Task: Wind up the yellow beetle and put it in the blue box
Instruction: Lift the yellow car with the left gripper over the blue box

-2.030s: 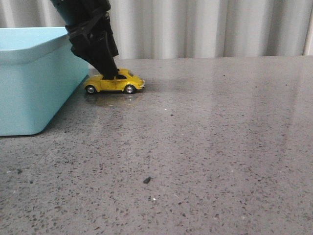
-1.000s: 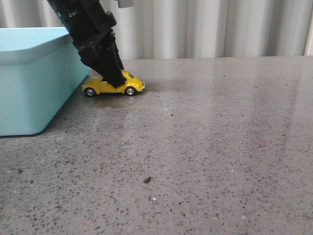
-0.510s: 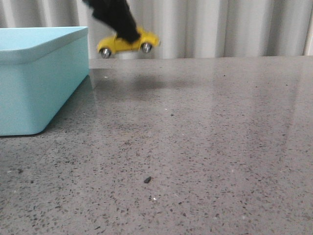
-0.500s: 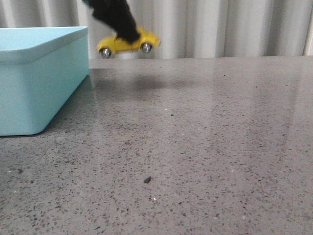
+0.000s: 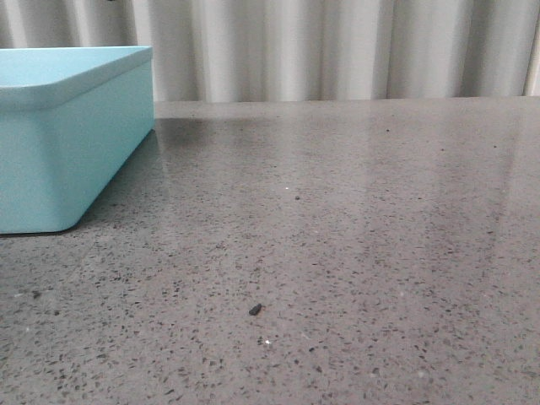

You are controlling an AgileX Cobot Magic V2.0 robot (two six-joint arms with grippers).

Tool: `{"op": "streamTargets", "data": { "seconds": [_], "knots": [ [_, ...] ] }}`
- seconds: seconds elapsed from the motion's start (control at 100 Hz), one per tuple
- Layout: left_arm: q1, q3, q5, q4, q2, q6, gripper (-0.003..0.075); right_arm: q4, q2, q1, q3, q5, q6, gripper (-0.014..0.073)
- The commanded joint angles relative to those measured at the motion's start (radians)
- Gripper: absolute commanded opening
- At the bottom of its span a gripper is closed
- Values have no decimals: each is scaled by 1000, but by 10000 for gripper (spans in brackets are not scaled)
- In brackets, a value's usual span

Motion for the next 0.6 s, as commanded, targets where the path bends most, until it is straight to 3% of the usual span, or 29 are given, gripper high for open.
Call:
{"op": "streamTargets", "data": {
  "seconds": [0.0,0.26,0.59],
  "knots": [
    [35,-34,4,30,-83,-130,63,-8,8,3,-22,-88,-6,-41],
    [95,23,4,116,-124,-229,63,-8,8,3,-22,-88,-6,-41],
    [111,348,4,130,-147,-281,63,-1,8,3,-22,-88,-6,-41]
  ]
}}
